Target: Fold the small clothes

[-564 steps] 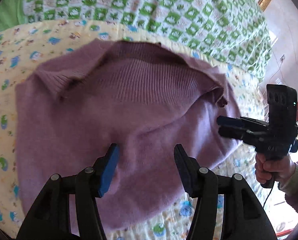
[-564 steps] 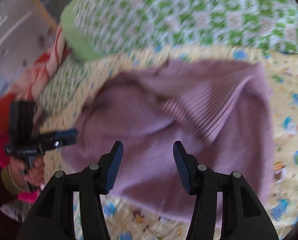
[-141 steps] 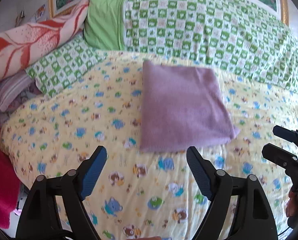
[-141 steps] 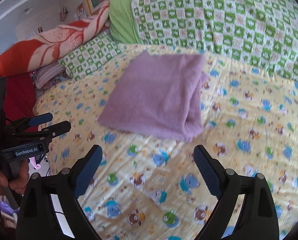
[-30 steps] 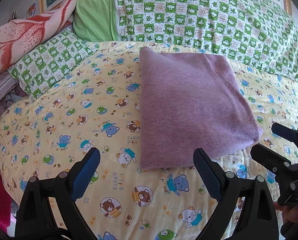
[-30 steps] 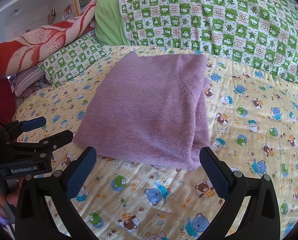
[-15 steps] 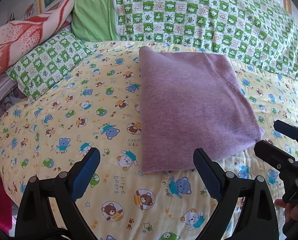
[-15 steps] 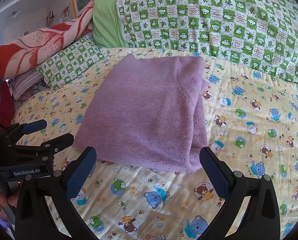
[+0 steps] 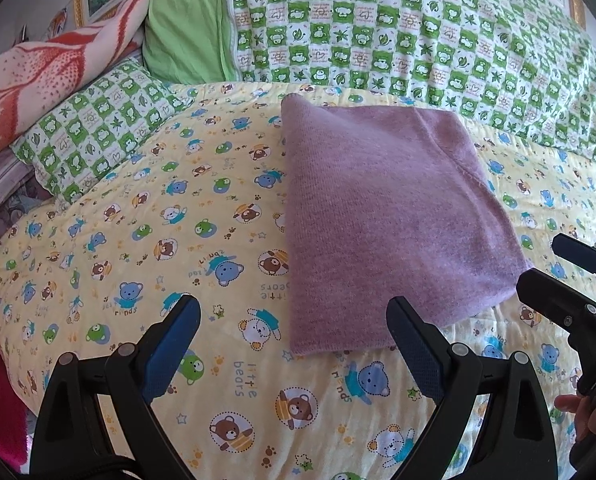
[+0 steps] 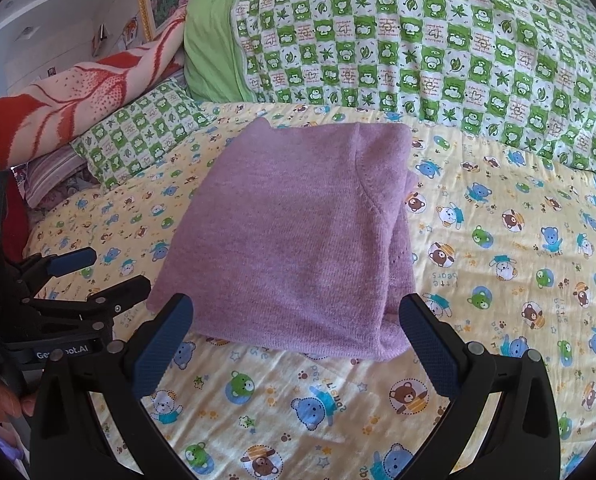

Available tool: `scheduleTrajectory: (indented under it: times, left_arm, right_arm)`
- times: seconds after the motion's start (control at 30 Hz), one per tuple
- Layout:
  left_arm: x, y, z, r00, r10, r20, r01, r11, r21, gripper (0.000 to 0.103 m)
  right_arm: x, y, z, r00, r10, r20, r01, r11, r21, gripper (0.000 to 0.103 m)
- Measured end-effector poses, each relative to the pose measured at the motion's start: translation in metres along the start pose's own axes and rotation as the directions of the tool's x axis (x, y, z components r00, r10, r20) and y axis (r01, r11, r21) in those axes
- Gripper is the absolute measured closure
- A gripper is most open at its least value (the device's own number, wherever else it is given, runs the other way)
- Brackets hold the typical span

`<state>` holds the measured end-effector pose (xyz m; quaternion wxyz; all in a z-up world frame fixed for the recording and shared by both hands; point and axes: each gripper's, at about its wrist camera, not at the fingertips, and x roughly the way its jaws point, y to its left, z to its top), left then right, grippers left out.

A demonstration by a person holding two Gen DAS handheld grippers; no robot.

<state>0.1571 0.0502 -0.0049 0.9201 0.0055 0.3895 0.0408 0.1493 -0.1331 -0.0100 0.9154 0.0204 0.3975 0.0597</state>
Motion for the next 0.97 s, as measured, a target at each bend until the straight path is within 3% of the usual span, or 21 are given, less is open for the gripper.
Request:
scheduleTrajectory:
  times: [0.97]
  left_arm:
    - [0.0021, -0.0057, 0.0019, 1.0, -0.015, -0.01, 0.015, 1.0, 0.011, 0.008]
  right_arm:
    - [0.0036, -0.0079, 0.0009, 1.0, 0.0, -0.009, 0.0, 1.0, 0.022, 0.0]
